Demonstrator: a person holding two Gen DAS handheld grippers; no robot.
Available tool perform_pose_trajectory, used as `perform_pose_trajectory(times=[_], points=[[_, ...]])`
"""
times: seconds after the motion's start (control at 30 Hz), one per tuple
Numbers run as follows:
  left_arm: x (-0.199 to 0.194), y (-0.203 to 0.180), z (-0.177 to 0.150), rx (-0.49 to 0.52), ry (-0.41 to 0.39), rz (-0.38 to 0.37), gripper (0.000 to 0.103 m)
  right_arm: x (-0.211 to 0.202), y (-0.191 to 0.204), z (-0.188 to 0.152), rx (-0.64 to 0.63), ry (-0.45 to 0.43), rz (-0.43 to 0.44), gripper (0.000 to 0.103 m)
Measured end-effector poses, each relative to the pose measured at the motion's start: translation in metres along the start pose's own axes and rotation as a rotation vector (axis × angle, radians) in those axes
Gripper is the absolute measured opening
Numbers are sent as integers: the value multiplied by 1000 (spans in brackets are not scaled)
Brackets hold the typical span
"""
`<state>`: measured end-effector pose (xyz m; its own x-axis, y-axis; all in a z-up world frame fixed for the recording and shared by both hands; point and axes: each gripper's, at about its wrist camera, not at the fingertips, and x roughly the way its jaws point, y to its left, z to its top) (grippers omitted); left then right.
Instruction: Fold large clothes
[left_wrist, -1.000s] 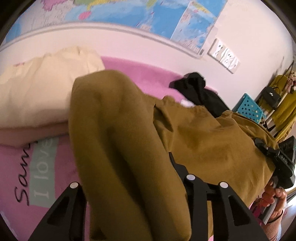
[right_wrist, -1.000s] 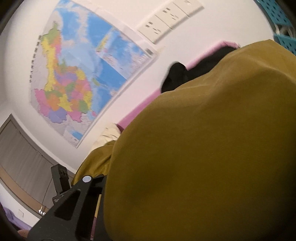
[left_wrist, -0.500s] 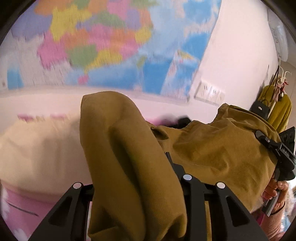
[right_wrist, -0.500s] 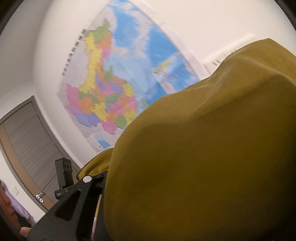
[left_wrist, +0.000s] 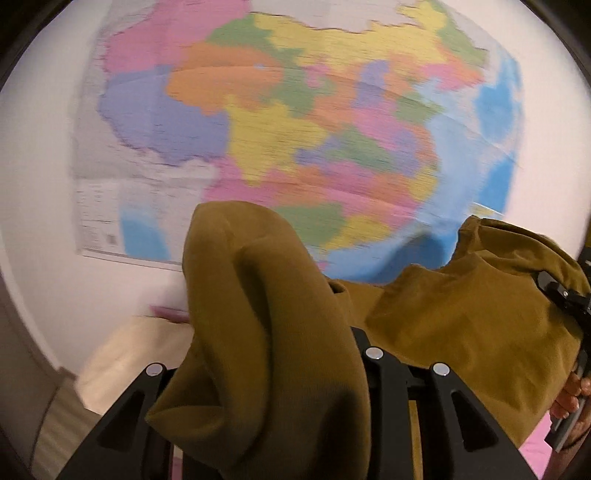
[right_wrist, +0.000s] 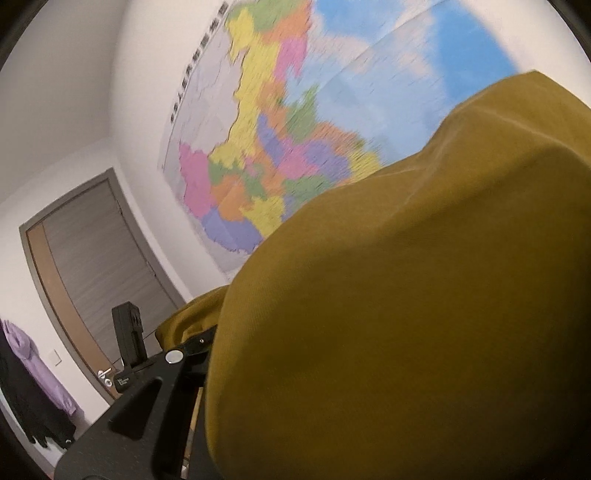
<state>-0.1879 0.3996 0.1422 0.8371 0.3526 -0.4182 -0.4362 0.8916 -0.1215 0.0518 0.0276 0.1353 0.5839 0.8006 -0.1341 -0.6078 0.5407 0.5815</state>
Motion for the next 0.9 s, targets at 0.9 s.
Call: perform_pose_trajectory(times=[0.9], points=[[148, 265, -84, -309, 252, 457, 39, 230, -27, -175, 94, 484, 22, 45]])
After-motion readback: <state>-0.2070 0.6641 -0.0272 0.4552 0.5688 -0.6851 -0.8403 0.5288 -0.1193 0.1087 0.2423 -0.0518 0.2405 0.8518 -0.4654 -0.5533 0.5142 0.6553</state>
